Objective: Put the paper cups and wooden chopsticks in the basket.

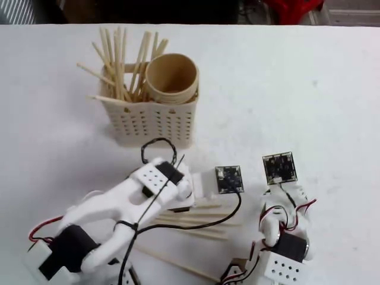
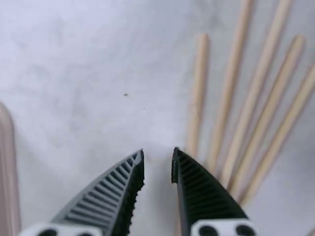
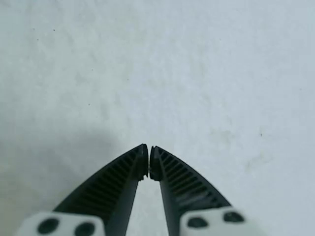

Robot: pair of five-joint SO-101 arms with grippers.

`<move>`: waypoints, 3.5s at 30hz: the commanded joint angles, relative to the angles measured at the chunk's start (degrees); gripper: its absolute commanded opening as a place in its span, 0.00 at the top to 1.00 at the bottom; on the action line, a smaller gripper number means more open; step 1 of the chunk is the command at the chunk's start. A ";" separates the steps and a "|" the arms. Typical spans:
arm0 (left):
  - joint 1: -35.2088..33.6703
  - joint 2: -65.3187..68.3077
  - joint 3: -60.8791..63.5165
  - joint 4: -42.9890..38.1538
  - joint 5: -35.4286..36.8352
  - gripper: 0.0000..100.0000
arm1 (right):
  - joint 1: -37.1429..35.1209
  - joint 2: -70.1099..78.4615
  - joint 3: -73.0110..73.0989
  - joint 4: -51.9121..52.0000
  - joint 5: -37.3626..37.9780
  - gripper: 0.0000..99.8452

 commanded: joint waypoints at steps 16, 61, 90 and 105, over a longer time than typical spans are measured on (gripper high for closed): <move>-0.48 -0.48 -2.11 -0.44 0.00 0.89 | 0.40 -0.48 0.35 0.13 0.18 0.98; -0.48 -0.48 -2.11 -0.44 0.00 0.89 | 0.40 -0.48 0.35 0.13 0.18 0.98; -0.48 -0.66 -13.54 12.57 3.52 0.89 | 0.40 -0.48 0.35 0.13 0.18 0.98; -0.48 -0.57 -16.00 20.13 5.19 0.89 | 0.40 -0.48 0.35 0.13 0.18 0.98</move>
